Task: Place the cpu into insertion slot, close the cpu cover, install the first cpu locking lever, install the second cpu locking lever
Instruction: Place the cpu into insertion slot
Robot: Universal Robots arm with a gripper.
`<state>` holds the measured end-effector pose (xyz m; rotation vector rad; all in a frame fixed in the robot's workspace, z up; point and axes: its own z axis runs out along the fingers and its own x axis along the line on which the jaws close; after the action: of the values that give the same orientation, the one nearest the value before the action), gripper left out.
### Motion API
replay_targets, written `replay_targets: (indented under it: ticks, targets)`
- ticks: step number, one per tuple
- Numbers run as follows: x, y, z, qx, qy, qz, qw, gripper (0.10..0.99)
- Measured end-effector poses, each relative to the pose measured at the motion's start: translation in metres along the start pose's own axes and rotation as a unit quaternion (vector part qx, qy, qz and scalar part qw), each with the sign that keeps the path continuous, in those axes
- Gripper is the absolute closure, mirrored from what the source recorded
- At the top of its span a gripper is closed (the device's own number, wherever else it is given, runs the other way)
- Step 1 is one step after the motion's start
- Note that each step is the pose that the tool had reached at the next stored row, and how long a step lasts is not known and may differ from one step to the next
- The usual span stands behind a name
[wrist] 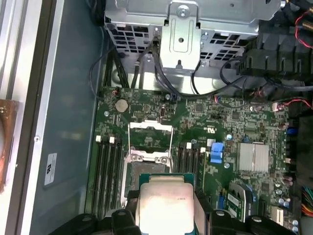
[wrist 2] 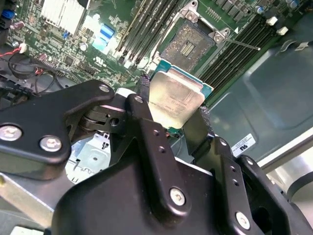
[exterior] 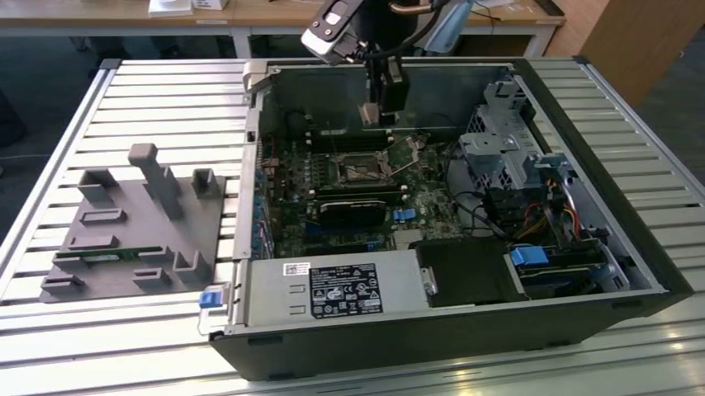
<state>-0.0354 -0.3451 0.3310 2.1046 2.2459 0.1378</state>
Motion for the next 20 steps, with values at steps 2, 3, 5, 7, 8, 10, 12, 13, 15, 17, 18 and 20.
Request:
replay_targets:
  ticks: [2,3,5,7,8,10,12,13,15,17,18,20]
  targets:
    - [0.0000,-0.0011,0.0024,-0.0003,0.0001,0.000,1.0000,0.561]
    - [0.0000,-0.0018,0.0038,-0.0003,0.0002,0.000,1.0000,0.561]
    - [0.0000,-0.0024,0.0070,-0.0003,0.0002,0.000,1.0000,0.561]
    - [0.0005,-0.0028,0.0103,-0.0002,0.0000,0.002,1.0000,0.561]
    - [0.0009,-0.0030,0.0119,-0.0002,-0.0002,0.003,1.0000,0.561]
    - [0.0014,-0.0033,0.0156,-0.0004,-0.0007,0.009,1.0000,0.561]
    - [0.0015,-0.0036,0.0191,-0.0005,-0.0012,0.013,0.9999,0.561]
    - [0.0015,-0.0038,0.0207,-0.0005,-0.0014,0.015,0.9999,0.561]
    - [0.0014,-0.0042,0.0242,-0.0005,-0.0016,0.016,0.9999,0.561]
    - [0.0013,-0.0046,0.0274,-0.0006,-0.0017,0.018,0.9998,0.561]
    - [0.0013,-0.0047,0.0290,-0.0006,-0.0018,0.018,0.9998,0.561]
    - [0.0013,-0.0051,0.0324,-0.0006,-0.0018,0.019,0.9998,0.561]
